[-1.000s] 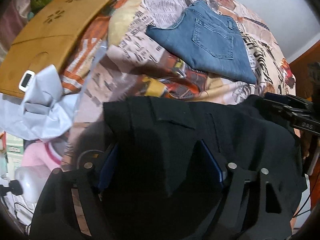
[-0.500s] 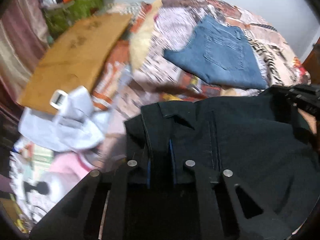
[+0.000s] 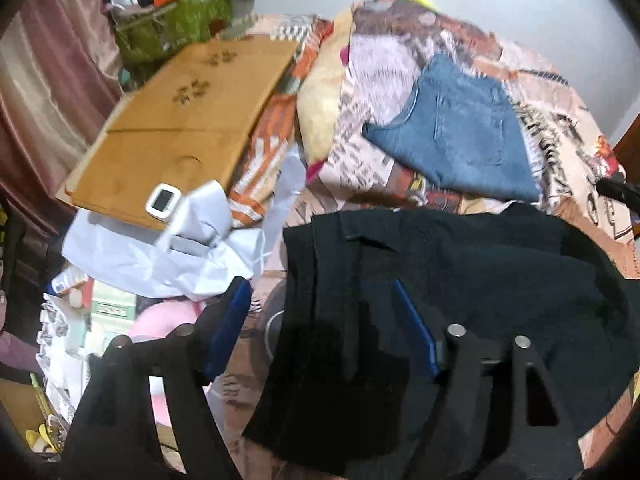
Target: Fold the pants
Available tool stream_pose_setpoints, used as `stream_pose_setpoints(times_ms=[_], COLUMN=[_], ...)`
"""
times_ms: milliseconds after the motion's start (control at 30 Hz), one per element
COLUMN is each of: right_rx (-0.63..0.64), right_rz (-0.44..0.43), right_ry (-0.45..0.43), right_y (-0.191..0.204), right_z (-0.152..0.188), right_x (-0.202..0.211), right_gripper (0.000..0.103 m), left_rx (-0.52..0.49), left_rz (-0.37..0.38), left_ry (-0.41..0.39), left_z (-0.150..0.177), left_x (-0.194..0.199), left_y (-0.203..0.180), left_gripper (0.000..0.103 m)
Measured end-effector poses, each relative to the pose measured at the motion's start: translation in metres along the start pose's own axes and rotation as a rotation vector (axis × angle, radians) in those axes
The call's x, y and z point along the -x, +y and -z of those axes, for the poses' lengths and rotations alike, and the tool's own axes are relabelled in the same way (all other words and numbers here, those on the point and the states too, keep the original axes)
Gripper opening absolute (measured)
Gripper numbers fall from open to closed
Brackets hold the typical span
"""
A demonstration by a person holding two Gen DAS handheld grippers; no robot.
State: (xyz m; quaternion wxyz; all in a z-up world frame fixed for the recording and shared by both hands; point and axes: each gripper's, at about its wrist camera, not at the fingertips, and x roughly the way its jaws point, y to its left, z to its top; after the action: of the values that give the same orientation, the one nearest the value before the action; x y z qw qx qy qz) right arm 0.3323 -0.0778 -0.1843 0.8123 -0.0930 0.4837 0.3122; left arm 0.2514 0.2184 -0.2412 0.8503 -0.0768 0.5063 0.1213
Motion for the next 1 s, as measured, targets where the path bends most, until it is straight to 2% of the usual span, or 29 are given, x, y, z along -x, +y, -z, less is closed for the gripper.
stream_pose_setpoints(times_ms=[100, 167, 233, 333, 500, 733, 833, 900, 1000], right_rx=[0.011, 0.035, 0.076, 0.122, 0.179, 0.188, 0.186, 0.191, 0.227], right_rz=[-0.024, -0.023, -0.027, -0.022, -0.027, -0.079, -0.084, -0.079, -0.049], right_ry=[-0.021, -0.039, -0.045, -0.046, -0.016, 0.103, 0.128, 0.126, 0.124], right_y=[0.005, 0.012, 0.022, 0.035, 0.058, 0.081, 0.083, 0.085, 0.090], right_z=[0.015, 0.028, 0.042, 0.060, 0.092, 0.128, 0.132, 0.131, 0.128], right_x=[0.024, 0.042, 0.056, 0.069, 0.071, 0.044, 0.034, 0.031, 0.023], right_gripper=[0.027, 0.043, 0.047, 0.051, 0.051, 0.052, 0.052, 0.052, 0.052], left_rx=[-0.010, -0.032, -0.066, -0.127, -0.155, -0.264, -0.323, -0.359, -0.377], left_rz=[0.016, 0.024, 0.022, 0.014, 0.069, 0.045, 0.009, -0.030, -0.044], left_ry=[-0.018, -0.017, -0.007, 0.018, 0.106, 0.165, 0.154, 0.136, 0.117], left_z=[0.008, 0.016, 0.024, 0.042, 0.069, 0.097, 0.106, 0.109, 0.106], left_x=[0.021, 0.030, 0.035, 0.038, 0.027, 0.010, 0.006, 0.002, -0.004], left_y=[0.001, -0.001, -0.005, -0.013, -0.026, -0.051, -0.062, -0.068, -0.074], left_gripper=[0.077, 0.078, 0.078, 0.078, 0.078, 0.078, 0.080, 0.089, 0.091])
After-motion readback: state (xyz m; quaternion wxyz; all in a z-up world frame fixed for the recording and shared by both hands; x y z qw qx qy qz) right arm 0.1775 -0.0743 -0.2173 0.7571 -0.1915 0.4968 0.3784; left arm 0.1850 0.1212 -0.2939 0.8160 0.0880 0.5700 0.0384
